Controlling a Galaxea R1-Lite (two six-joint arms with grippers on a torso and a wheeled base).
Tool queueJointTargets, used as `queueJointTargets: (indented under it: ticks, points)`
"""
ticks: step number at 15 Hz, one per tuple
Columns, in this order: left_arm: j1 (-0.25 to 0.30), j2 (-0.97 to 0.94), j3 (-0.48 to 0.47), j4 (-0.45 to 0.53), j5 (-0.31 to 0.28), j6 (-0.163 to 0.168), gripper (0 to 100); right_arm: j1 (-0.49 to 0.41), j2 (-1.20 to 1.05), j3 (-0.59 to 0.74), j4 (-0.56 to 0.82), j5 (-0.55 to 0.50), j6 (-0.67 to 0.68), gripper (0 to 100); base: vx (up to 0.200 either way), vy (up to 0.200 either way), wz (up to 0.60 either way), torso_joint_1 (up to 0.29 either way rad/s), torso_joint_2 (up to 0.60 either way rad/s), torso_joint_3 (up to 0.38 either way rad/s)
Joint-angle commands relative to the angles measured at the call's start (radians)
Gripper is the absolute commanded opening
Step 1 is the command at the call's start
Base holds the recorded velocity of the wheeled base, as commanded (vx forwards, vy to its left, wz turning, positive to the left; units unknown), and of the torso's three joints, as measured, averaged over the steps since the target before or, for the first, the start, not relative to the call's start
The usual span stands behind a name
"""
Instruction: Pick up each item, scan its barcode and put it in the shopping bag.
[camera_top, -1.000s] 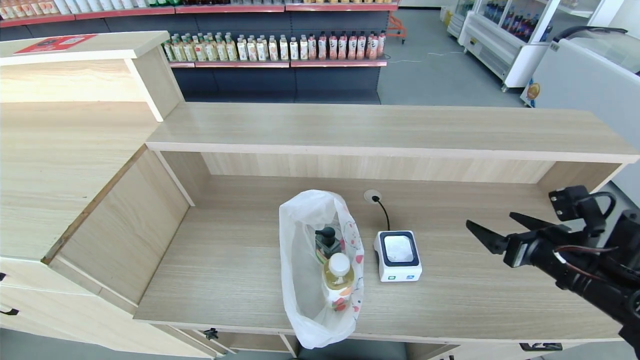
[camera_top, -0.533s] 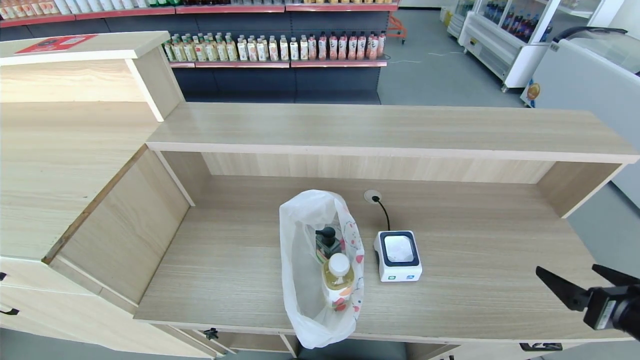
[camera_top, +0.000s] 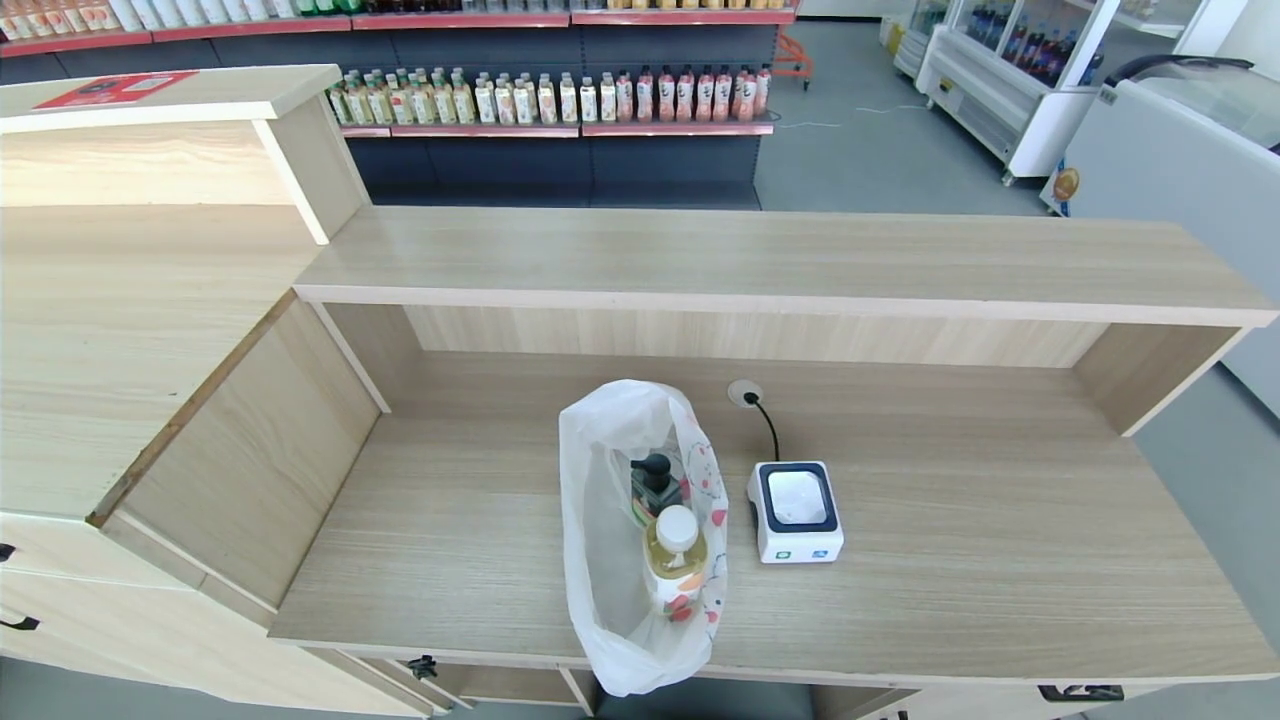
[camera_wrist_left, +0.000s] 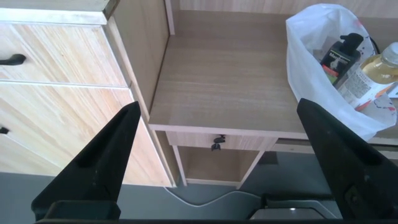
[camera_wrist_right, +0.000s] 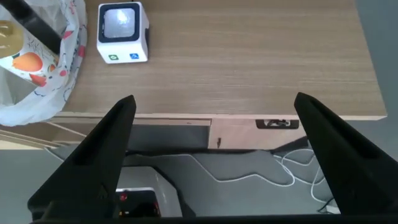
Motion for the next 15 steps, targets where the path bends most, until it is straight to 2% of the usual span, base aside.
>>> queueJointTargets:
  ticks: [1, 4, 15]
  points:
    - [0.000, 0.000, 0.000, 0.000, 0.000, 0.000, 100, 0.083, -0.296, 0.001, 0.132, -0.045, -0.008, 100, 0.000, 0.000, 0.00, 0.000, 0.00, 0.000]
    - [0.000, 0.000, 0.000, 0.000, 0.000, 0.000, 100, 0.067, -0.331, 0.001, 0.136, -0.070, 0.043, 100, 0.000, 0.000, 0.00, 0.000, 0.00, 0.000]
    - [0.000, 0.000, 0.000, 0.000, 0.000, 0.001, 100, 0.067, -0.331, 0.001, 0.136, -0.070, 0.051, 100, 0.000, 0.000, 0.00, 0.000, 0.00, 0.000]
